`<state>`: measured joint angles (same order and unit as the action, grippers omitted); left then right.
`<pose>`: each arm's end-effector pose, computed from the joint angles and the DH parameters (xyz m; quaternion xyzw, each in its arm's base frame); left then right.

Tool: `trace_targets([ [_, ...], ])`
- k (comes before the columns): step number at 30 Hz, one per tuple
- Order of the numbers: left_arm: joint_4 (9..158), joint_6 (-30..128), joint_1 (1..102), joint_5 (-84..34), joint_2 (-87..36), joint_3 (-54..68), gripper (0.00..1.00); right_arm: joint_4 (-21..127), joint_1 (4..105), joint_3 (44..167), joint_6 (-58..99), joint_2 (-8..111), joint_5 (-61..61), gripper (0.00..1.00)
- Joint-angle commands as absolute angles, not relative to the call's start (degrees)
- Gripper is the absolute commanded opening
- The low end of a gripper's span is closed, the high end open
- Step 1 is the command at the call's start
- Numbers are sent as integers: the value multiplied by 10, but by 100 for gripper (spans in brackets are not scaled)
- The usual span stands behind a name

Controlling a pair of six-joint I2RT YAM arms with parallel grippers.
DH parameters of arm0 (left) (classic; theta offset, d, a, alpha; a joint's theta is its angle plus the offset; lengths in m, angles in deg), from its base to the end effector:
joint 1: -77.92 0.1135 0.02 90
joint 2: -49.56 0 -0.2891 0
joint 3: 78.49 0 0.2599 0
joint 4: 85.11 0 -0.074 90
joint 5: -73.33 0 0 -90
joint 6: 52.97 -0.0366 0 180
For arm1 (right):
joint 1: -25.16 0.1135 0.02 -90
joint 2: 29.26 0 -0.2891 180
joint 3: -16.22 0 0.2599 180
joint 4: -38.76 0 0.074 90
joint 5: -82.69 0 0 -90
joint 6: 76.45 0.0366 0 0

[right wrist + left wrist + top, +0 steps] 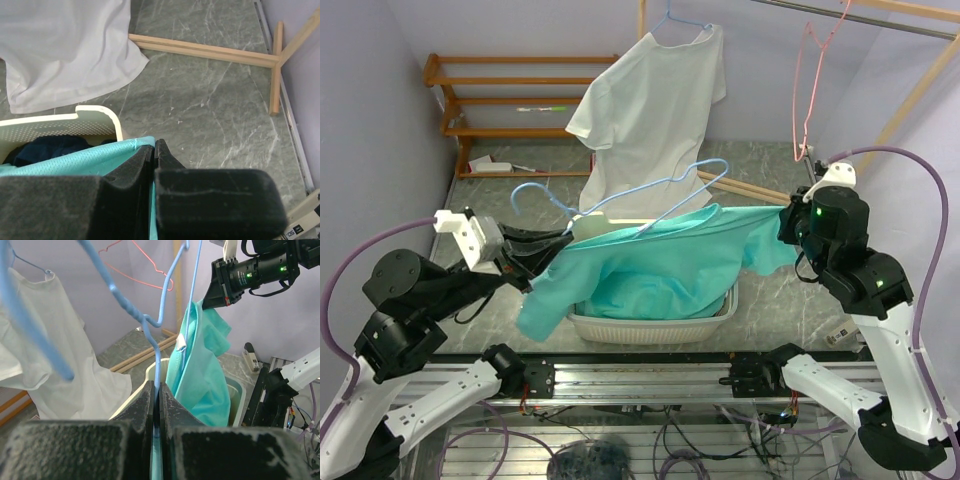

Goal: Remove the t-shirt from the hanger

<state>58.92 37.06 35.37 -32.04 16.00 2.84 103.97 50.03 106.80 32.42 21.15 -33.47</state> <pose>0.0382 -0.0482 0.4881 0.3233 0.5448 -0.3578 0.6860 0.1258 0.0405 0.4587 0.0784 0.8269 0.0177 0.5565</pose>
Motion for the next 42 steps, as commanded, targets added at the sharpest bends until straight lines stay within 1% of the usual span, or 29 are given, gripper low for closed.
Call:
trace_targets([
  [1,618,377,353,-288,184,26,7,1029,494,1061,302,205,-319,0],
  [6,643,389,354,-295,171,9,7,919,494,1055,276,193,10,0],
  [8,656,393,355,-294,166,2,7,878,494,1048,293,206,99,0],
  [10,668,397,353,-291,163,-2,7,852,494,1042,310,225,147,0],
  [12,675,399,354,-287,161,-3,7,831,494,1026,327,241,163,0],
  [13,677,399,353,-285,159,-2,7,827,495,1019,332,249,171,1],
  [14,679,400,354,-285,158,-1,7,827,495,1014,333,258,183,4],
  [15,681,401,354,-285,157,0,7,828,494,1008,332,264,198,11],
  [17,682,402,354,-288,152,3,7,842,494,1005,323,274,225,34],
  [18,682,401,354,-289,149,4,7,858,494,1008,316,273,223,52],
  [19,681,401,354,-292,146,6,7,874,494,1014,308,270,215,62],
  [20,680,400,354,-294,142,8,7,891,494,1021,300,263,200,64],
  [23,683,401,353,-297,135,7,7,942,494,1048,282,228,160,66],
  [26,680,400,354,-306,127,6,7,986,494,1091,254,195,158,63],
  [32,603,375,354,-427,63,36,7,1023,494,1186,220,155,237,55],
  [36,587,375,353,-505,28,36,7,999,495,1201,219,146,306,55],
  [42,540,356,353,-578,-15,63,7,986,494,1204,216,176,321,55],
])
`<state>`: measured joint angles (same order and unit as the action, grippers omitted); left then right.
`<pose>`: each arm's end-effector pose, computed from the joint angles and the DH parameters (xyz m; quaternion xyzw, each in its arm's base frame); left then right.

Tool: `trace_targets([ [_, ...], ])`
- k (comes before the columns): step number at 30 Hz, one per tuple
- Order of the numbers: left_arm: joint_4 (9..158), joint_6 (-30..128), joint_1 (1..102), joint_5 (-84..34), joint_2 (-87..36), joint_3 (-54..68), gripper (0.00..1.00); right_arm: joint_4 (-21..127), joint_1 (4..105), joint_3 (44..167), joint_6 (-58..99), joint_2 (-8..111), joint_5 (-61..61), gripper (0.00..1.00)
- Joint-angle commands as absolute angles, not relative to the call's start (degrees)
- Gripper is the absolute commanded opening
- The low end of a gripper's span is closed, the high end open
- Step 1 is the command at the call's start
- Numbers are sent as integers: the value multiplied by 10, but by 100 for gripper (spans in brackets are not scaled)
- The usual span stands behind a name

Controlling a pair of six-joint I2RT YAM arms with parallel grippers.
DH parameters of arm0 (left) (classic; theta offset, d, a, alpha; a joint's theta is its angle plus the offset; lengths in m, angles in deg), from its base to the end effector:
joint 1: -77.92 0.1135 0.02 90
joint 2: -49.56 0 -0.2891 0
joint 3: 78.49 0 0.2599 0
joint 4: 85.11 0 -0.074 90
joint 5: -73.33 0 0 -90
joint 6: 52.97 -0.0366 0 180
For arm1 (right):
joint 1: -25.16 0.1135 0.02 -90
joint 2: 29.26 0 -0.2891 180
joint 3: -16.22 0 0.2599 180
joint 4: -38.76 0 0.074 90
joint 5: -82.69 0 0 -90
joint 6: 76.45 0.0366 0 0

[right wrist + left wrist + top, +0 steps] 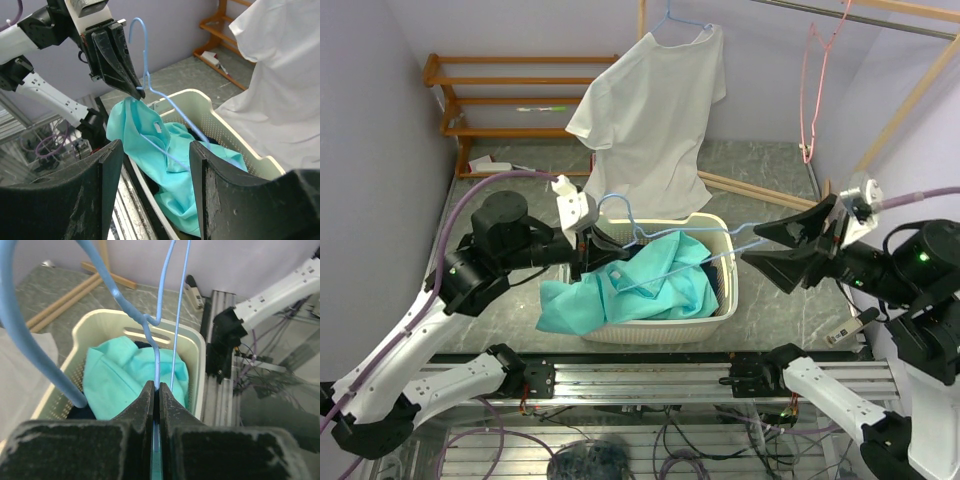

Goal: Remove the t-shirt from the hanger

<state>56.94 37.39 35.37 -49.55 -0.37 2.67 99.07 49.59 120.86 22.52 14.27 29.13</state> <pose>0.1045 -0.1229 0.4572 0.4334 0.6011 -0.4299 0.5158 0.0269 0.0361 0.5416 -0.3103 0.6309 0.4046 0.5847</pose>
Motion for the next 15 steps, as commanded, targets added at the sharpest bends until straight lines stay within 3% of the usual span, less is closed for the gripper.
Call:
trace_targets([
  [1,539,356,353,-585,-20,66,7,985,494,1201,216,183,322,55],
  [15,593,387,353,-591,-21,57,7,971,494,1140,212,231,359,59],
])
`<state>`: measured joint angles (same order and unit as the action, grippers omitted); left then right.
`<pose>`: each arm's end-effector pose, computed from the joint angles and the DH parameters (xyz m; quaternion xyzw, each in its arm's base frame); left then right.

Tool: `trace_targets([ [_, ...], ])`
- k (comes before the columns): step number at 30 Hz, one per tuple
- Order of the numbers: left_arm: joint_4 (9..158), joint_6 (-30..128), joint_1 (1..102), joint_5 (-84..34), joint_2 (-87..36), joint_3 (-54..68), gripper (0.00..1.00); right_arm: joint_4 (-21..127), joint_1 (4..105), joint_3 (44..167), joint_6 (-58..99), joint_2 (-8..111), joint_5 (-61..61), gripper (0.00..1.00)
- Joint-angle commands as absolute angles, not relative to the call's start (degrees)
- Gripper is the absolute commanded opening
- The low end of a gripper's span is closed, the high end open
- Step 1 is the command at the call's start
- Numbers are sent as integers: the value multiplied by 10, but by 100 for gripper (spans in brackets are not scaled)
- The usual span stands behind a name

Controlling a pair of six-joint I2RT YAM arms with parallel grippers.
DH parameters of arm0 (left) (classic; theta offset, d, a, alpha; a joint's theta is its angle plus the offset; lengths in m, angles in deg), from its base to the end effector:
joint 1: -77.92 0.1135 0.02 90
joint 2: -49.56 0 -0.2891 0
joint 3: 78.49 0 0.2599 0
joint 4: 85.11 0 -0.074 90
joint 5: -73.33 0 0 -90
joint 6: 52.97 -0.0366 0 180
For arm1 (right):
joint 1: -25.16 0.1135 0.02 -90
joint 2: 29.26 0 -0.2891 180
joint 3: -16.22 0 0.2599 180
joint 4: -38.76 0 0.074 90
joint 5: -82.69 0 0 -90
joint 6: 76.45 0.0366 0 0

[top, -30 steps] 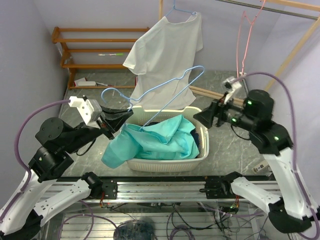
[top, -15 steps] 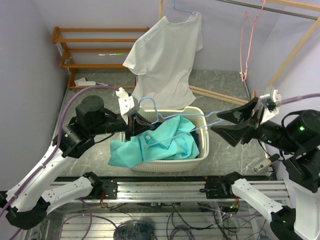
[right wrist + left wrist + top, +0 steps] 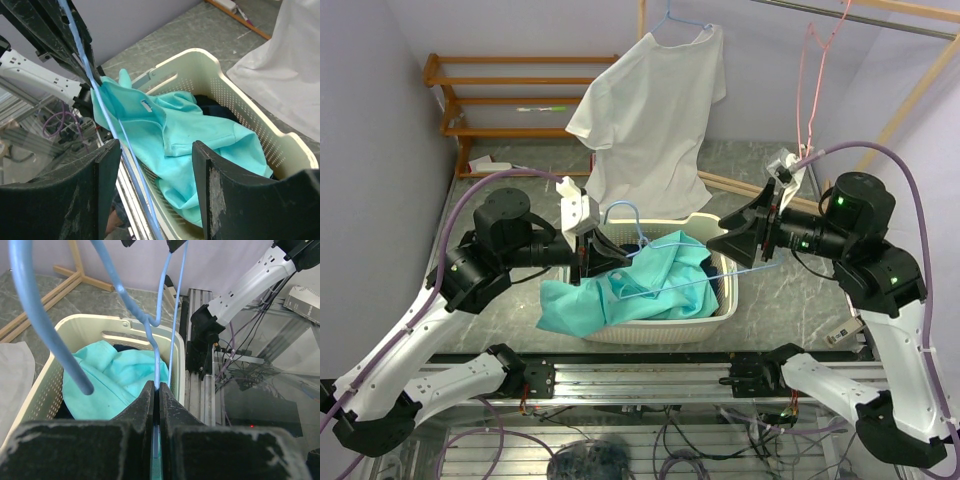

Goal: Remove the t-shirt from the hanger

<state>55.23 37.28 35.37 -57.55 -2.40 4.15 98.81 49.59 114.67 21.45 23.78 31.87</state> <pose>0.1059 -0.1298 0.4579 0.4686 0.5826 -0.4693 0.4698 0.1067 0.0739 0.5037 -0.3100 0.7084 0.4152 0.4792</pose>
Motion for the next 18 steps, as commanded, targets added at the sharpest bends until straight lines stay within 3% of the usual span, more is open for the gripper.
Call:
trace_targets([
  [1,597,390,354,-587,-20,56,7,971,494,1137,212,230,366,59],
  [10,611,397,353,-577,-27,58,7,964,495,1117,217,209,392,57],
  [18,635,410,353,-566,-22,60,7,969,499,1095,218,223,385,27],
])
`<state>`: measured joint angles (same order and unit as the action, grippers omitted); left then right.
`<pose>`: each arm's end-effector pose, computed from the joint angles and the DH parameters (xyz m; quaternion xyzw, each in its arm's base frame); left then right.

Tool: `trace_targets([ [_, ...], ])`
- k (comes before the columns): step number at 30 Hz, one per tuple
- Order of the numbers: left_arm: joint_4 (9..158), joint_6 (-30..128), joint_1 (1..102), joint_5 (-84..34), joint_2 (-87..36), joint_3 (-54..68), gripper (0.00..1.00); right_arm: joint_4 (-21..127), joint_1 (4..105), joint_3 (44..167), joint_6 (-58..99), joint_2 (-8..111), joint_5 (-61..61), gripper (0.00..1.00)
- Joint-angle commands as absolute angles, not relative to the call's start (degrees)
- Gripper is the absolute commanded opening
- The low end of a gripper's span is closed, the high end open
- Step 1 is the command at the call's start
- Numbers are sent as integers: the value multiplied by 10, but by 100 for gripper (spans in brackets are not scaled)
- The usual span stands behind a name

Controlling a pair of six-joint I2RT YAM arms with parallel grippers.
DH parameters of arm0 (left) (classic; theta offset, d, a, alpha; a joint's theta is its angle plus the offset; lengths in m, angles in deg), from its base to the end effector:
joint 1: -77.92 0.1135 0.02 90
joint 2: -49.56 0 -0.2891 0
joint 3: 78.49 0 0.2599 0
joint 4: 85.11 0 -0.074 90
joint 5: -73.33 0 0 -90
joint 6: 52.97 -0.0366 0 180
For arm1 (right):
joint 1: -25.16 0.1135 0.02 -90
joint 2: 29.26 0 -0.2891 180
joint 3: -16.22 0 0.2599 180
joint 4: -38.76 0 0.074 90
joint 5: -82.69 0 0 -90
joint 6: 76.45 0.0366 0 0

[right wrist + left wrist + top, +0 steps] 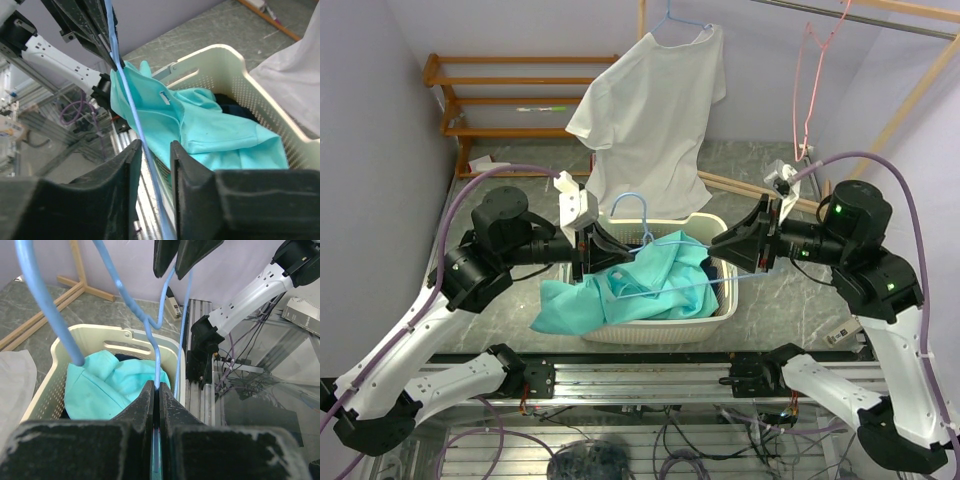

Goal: Remove the t-shirt from the hanger

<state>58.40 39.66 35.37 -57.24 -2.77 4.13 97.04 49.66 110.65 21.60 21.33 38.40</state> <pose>0.1084 -0.1318 0.4624 0.4559 0.5772 -0.4789 0.4792 0.0986 0.0737 0.4921 -0.3397 0.6868 0.4529 0.4559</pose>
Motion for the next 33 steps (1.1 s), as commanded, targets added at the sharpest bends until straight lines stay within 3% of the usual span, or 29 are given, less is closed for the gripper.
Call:
trace_targets([
  [1,637,411,354,-565,-23,60,7,971,500,1095,217,225,382,22],
  [5,666,422,354,-547,-28,56,7,991,500,1119,212,228,314,0],
  [8,699,434,354,-518,-44,59,11,997,500,1141,220,220,235,0],
  [10,712,438,354,-497,-67,73,20,996,500,1151,226,212,194,0],
  [12,713,445,354,-474,-89,95,38,1001,500,1164,229,204,161,0],
  [14,701,446,354,-441,-100,115,50,1012,500,1178,230,199,139,0],
  [19,666,439,354,-317,-57,107,77,1040,500,1202,227,196,118,0],
  [25,646,434,354,-241,36,61,78,1061,500,1231,226,195,77,0],
  [33,622,445,354,-210,112,-2,75,1127,500,1359,238,215,54,0],
])
